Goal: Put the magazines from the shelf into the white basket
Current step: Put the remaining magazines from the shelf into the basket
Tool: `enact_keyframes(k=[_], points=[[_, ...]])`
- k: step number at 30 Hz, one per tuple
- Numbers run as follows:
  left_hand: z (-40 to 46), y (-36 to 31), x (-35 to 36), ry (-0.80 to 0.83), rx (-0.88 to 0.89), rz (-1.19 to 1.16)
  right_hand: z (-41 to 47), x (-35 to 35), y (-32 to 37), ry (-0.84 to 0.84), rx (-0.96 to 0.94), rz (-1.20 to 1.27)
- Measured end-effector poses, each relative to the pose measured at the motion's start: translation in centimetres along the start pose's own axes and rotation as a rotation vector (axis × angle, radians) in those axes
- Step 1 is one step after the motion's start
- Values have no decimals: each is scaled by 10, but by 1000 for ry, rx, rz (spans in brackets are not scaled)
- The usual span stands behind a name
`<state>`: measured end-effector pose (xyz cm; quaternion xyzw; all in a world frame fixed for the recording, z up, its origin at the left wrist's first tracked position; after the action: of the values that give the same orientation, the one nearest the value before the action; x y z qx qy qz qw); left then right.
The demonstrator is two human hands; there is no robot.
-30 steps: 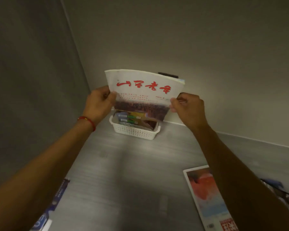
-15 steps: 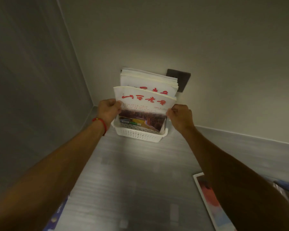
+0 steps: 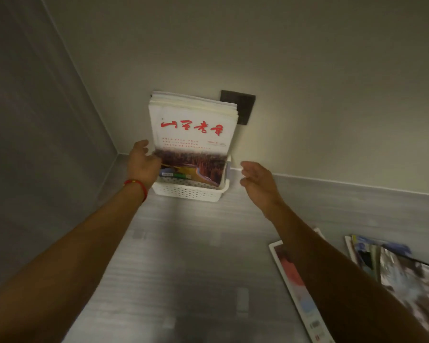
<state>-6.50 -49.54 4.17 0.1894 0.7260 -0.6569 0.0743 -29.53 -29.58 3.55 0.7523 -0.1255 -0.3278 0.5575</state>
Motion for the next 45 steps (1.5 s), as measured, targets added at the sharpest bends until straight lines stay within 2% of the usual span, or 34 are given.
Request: enact_keyframes(k=[2,4,9,12,15,17,18,20,21,27,29,32,34,37,40,43,45], points=[[-40,0,2,-78,150,78,-32,-27,-26,-6,-41,-89],[-92,3,20,-30,249,115,-67,-60,-57,-36,-55,-159],[-232,25,108,396,387,341,-156,-161,-145,-129,65,-399],[-304,31,168,678,449,512,-205,-223,-189,-216,239,-362],[-357,32,216,802,549,543,-241,-281,-221,-400,270,-466],[-381,41,243,902,559,654,-258,-311,-244,-519,380,-540],[-390,48,253,945,550,756,-266,-322,-256,-551,512,-563],[-403,61,267,997,505,901,-280,-336,-276,-540,782,-587],[-408,66,271,1009,480,931,-283,-339,-283,-506,846,-610],[-423,71,282,977,377,941,-280,-361,-301,-467,912,-643],[-419,68,284,988,340,954,-280,-373,-300,-468,814,-636],[-416,54,285,951,295,920,-286,-392,-283,-429,502,-360],[-417,31,288,867,350,850,-289,-409,-258,-400,285,-366],[-420,-22,293,708,619,732,-286,-436,-200,-370,2,-448],[-426,-90,297,564,936,598,-273,-451,-133,-252,-189,-536],[-427,-142,292,403,1206,687,-259,-444,-66,-89,-379,-608],[-414,-155,281,414,1231,789,-247,-430,-35,-10,-460,-588]])
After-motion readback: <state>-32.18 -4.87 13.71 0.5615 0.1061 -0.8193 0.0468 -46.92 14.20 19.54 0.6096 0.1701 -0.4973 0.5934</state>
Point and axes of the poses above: each hand's wrist, its own z-axis towards the middle knuckle, its own x-axis out of the palm, y = z × x, the point moved 3 cm from there along z, towards the middle knuckle
